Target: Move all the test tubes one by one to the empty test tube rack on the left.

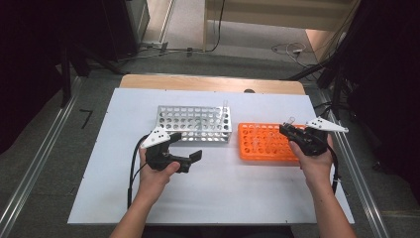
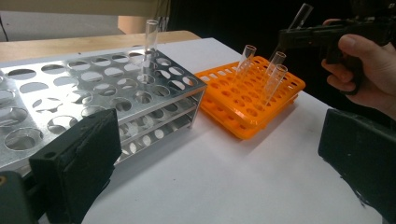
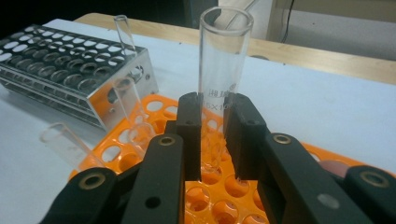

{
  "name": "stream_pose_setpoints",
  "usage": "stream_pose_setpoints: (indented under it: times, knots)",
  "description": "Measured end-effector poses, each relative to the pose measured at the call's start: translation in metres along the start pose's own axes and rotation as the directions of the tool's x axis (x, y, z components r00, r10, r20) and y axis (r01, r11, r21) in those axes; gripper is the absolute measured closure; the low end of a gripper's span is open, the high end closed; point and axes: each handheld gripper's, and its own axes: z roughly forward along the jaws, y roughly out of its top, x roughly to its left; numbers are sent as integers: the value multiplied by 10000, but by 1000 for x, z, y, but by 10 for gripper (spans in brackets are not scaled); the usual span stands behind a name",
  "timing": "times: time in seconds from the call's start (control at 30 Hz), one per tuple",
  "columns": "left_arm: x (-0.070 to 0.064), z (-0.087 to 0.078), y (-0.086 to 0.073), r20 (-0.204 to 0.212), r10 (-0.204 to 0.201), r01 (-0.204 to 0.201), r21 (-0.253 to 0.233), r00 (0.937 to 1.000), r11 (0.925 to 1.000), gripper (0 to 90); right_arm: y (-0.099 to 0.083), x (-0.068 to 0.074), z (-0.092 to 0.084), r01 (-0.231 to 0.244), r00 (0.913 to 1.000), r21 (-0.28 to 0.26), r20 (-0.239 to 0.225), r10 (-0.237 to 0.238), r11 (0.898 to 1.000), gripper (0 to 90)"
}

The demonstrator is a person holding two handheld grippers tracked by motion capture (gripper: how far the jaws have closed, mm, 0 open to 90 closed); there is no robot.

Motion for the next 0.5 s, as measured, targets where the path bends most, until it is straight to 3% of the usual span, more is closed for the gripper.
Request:
stream_pose_setpoints:
  times: [0.2, 0.5]
  knots:
    - [0, -2, 2, -35, 3, -4, -58, 10000, 10000, 0, 13, 9, -16, 104, 9990, -161, -442, -111, 9998, 743]
    - [-3, -3, 5, 14, 92, -91, -69, 10000, 9999, 0, 27, 39, -28, 740, 9905, -274, -1139, -767, 9969, 743]
